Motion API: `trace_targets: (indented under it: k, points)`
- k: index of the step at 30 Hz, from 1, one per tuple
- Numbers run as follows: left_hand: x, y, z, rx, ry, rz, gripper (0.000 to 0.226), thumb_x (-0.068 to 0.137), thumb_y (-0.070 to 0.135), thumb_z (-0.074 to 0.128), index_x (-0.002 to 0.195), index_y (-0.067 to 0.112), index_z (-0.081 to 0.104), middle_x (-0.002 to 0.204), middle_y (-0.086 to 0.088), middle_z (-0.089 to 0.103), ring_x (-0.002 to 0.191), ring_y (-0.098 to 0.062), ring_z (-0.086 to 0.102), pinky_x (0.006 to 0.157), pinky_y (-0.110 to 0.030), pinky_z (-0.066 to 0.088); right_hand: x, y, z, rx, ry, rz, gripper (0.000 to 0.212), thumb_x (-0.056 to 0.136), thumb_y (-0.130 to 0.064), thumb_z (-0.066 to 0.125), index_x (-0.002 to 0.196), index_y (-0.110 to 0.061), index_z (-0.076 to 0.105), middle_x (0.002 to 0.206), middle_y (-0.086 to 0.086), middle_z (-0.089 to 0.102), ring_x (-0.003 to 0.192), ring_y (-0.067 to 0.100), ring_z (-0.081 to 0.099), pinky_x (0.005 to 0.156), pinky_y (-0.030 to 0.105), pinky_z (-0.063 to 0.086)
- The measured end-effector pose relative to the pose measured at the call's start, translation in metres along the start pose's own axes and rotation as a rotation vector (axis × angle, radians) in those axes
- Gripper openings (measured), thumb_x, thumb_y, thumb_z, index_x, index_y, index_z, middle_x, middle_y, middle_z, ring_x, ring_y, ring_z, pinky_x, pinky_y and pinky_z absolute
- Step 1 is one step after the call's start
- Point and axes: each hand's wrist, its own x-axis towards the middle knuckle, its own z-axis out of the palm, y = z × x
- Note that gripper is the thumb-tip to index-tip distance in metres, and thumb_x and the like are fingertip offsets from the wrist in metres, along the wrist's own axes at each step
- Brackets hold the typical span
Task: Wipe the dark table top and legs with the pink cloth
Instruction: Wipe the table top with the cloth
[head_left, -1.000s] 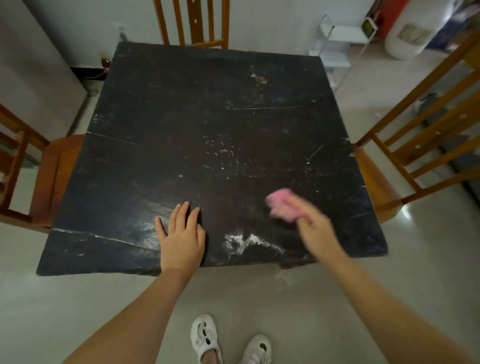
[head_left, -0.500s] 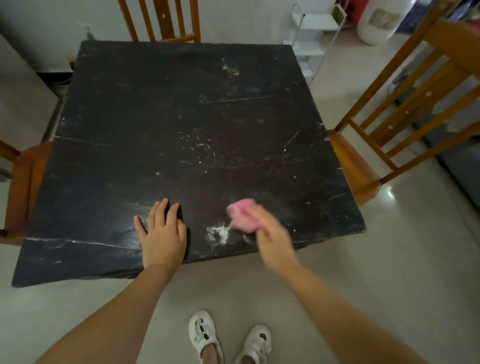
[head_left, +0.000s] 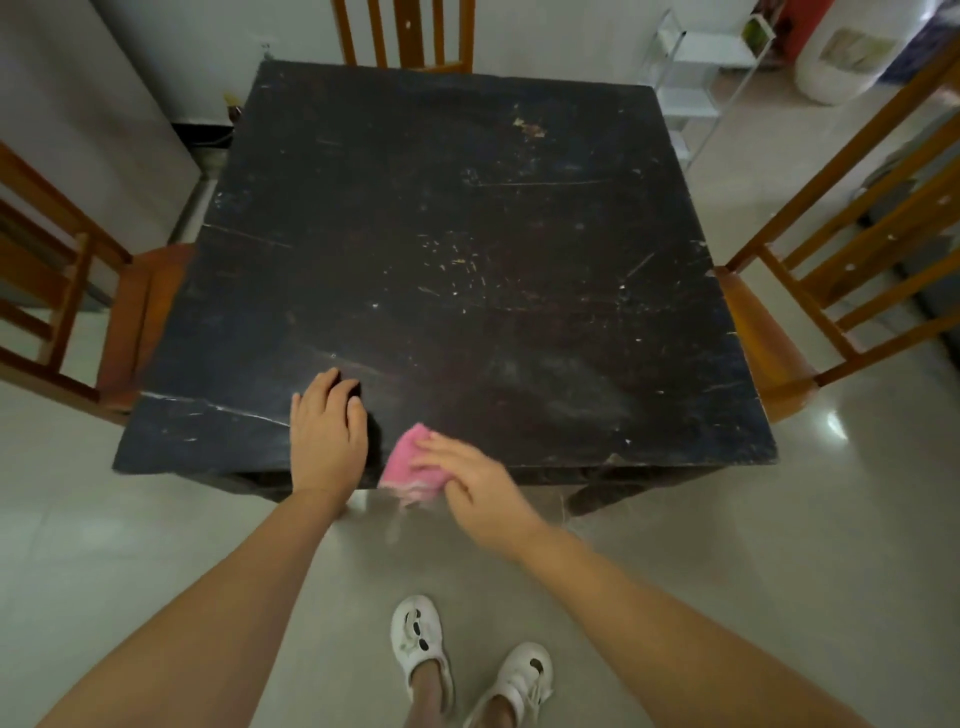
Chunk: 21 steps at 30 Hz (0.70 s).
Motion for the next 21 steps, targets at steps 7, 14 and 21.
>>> trace_targets:
  k: [7,14,21]
  points:
    - [0.002,-0.001,-0.004,-0.124,-0.041,-0.003,0.035,0.098,0.018,0.031,0.124,0.007,0.052,0.142,-0.010,0.038,0.135,-0.020,0.026,0.114,-0.034,0.003,0.034,0.057,-0.121,-0.219,0.503,0.392,0.048,0.085,0.012,0.039,0.129,-0.003,0.053,0.137,0.014,0.048,0.131,0.026,0.040,0.110,0.021,0.020]
    - [0.002,-0.002,-0.007,-0.250,-0.037,-0.039,0.037,0.097,0.020,0.032,0.121,0.002,0.054,0.140,-0.012,0.042,0.134,-0.022,0.029,0.116,-0.038,0.008,0.012,0.010,0.027,-0.302,0.149,-0.056,0.050,0.075,-0.004,0.033,0.114,0.001,0.064,0.129,0.023,0.055,0.128,0.034,0.044,0.114,0.043,0.017]
    - [0.001,0.000,0.005,-0.018,-0.017,0.006,0.032,0.094,0.016,0.042,0.123,0.005,0.053,0.141,-0.013,0.040,0.135,-0.026,0.028,0.113,-0.044,0.007,0.013,0.009,-0.067,-0.007,0.436,0.170,0.051,0.081,0.013,0.038,0.122,-0.011,0.058,0.128,0.006,0.054,0.122,0.015,0.047,0.111,0.022,0.027]
